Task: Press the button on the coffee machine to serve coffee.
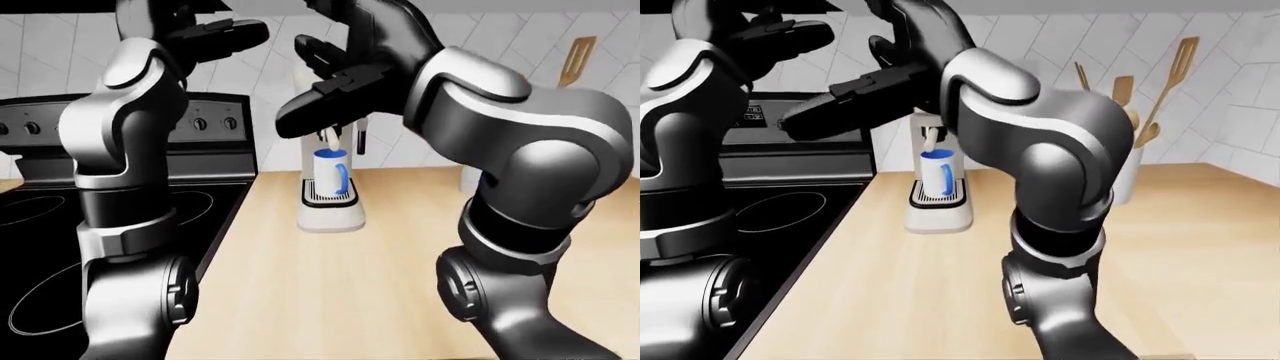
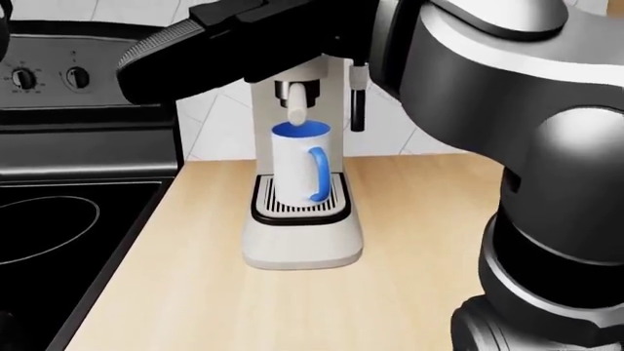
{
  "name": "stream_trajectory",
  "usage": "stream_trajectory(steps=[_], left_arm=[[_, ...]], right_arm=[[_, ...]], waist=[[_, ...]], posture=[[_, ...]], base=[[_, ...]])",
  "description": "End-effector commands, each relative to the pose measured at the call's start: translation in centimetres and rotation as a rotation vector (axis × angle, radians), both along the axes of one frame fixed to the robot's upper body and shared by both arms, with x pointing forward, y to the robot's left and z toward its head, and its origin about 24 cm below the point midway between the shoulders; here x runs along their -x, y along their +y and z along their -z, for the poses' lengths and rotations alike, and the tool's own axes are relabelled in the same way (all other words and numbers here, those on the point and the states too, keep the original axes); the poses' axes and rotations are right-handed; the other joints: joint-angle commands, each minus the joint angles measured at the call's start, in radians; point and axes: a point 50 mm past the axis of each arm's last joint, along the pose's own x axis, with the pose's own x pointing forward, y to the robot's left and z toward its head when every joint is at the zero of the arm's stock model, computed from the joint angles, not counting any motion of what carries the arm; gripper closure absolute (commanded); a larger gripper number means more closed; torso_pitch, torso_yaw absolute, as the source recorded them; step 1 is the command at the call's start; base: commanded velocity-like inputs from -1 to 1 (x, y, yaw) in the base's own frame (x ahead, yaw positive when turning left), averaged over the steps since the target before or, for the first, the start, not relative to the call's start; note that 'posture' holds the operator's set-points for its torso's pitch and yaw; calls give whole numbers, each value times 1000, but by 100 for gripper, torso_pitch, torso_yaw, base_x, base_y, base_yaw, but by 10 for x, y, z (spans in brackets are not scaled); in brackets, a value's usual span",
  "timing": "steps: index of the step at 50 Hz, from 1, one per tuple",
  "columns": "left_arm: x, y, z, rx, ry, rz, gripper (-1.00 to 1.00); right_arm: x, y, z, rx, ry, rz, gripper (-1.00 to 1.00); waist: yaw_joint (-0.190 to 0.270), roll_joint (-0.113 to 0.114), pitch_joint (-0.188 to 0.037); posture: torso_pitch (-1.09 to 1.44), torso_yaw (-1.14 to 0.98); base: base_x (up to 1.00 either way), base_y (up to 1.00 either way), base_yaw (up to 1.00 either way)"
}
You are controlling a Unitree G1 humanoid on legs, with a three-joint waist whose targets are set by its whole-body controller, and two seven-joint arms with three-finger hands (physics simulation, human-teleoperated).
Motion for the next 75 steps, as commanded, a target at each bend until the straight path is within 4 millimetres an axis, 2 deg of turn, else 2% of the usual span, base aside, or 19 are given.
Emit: stream_trajectory(steps=[1, 12, 28, 53, 68, 75], left_arm=[[6, -1, -18, 1, -77, 2, -100], [5, 0, -17, 2, -75, 0, -100], [7, -1, -16, 2, -74, -1, -100], [6, 0, -19, 4, -78, -2, -100], [6, 0, -16, 4, -74, -4, -100], [6, 0, -15, 4, -73, -2, -100]], right_arm=[[2, -4, -11, -26, -43, 22, -100], [-2, -15, -8, -13, -8, 73, -100], [-1, -29, 8, 9, 15, 111, -100], [2, -35, 26, 22, 48, 126, -100], [-4, -38, 41, 20, 76, 137, -100], [-13, -38, 42, 17, 76, 145, -100]], waist=[[0, 4, 0], [2, -1, 0], [4, -6, -1], [2, -8, -5], [1, -9, -7], [0, -7, -8]], posture=[[-68, 0], [-68, 0], [-68, 0], [-68, 0], [-68, 0], [-68, 0]], base=[[0, 0, 0], [0, 0, 0], [0, 0, 0], [0, 0, 0], [0, 0, 0], [0, 0, 0]])
